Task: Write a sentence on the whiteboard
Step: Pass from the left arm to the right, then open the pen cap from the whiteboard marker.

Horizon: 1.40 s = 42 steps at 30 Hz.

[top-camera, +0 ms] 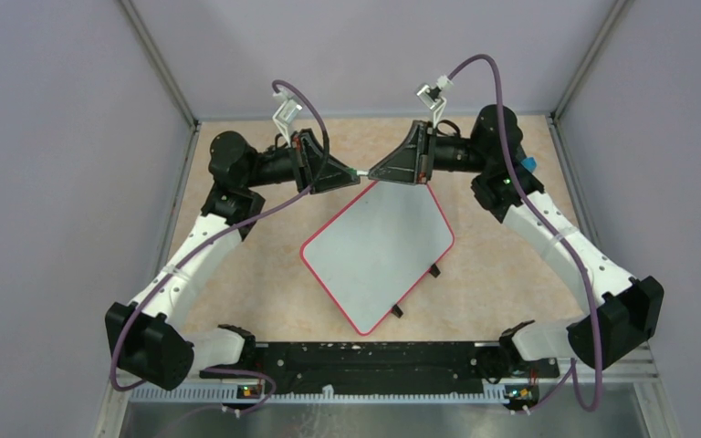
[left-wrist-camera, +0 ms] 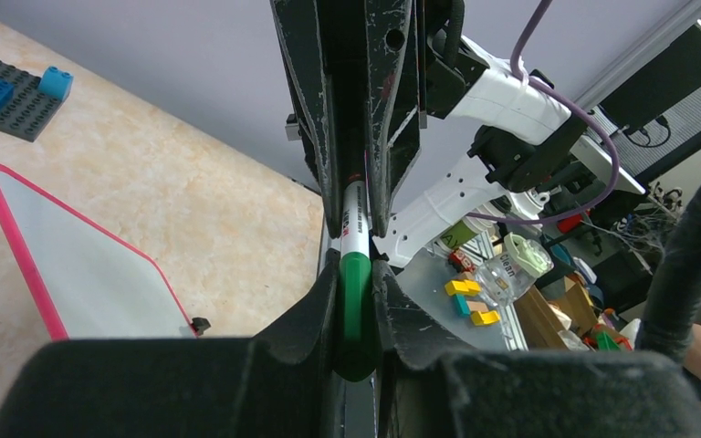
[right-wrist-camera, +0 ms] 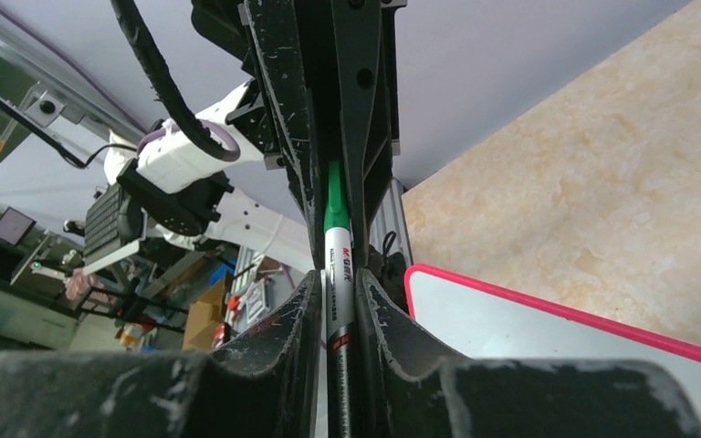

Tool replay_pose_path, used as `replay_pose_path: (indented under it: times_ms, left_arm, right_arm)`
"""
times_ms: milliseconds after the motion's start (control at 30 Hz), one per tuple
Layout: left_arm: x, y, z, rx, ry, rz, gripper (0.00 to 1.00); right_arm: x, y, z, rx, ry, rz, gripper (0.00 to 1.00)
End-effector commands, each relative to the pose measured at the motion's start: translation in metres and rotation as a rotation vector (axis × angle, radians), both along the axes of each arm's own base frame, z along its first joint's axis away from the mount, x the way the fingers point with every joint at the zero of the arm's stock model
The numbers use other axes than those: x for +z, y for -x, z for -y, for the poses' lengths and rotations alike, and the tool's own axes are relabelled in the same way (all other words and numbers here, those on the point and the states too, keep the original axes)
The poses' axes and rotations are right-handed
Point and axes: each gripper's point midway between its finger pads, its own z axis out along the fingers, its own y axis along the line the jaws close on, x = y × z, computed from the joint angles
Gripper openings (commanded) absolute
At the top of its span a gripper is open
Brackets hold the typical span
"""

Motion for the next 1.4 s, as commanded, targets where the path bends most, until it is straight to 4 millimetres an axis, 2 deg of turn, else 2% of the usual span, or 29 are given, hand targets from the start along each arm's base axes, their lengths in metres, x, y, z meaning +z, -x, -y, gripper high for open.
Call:
replay_pose_path:
  times_ms: [0,200,267,333,400,467,600,633,800,1000,1167,1367]
  left_arm:
    - [0.017,0.002,0.000,0.011,0.023,0.065,0.00]
    - [0.013,0.003,0.000,0.004,0.019,0.054,0.00]
    - [0.012,0.004,0.000,0.002,0.016,0.050,0.00]
    - [0.010,0.005,0.001,-0.003,0.013,0.050,0.00]
    - [0.009,0.005,0.000,0.000,0.004,0.064,0.01]
    - [0.004,0.004,-0.001,0.006,-0.032,0.077,0.18]
    - [0.009,0.004,-0.006,0.003,-0.066,0.136,0.48]
    - [0.009,0.005,-0.007,0.001,-0.071,0.135,0.51]
    - [0.009,0.005,-0.014,0.015,-0.086,0.133,0.54]
    - [0.012,0.011,-0.015,-0.019,-0.059,0.107,0.47]
    - [0.007,0.012,-0.015,-0.029,-0.064,0.084,0.43]
    - [-0.004,0.012,-0.014,-0.045,-0.075,0.024,0.47]
  right_arm:
    - [0.019,0.017,-0.007,0.052,-0.020,0.086,0.18]
    - [0.019,0.017,-0.008,0.052,-0.019,0.092,0.17]
    - [0.021,0.017,-0.007,0.051,-0.018,0.098,0.12]
    - [0.022,0.016,-0.007,0.047,-0.017,0.105,0.01]
    - [0.022,0.015,-0.006,0.039,-0.010,0.117,0.00]
    - [0.020,0.015,-0.005,0.036,0.003,0.122,0.00]
    - [0.018,0.013,0.001,0.031,0.026,0.131,0.00]
    - [0.015,0.013,0.002,0.033,0.035,0.128,0.00]
    - [0.010,0.022,0.010,0.055,0.064,0.159,0.00]
    - [0.001,0.024,0.012,0.060,0.087,0.158,0.00]
    - [0.005,0.023,0.013,0.049,0.084,0.175,0.00]
    - [0.012,0.022,0.013,0.043,0.072,0.203,0.00]
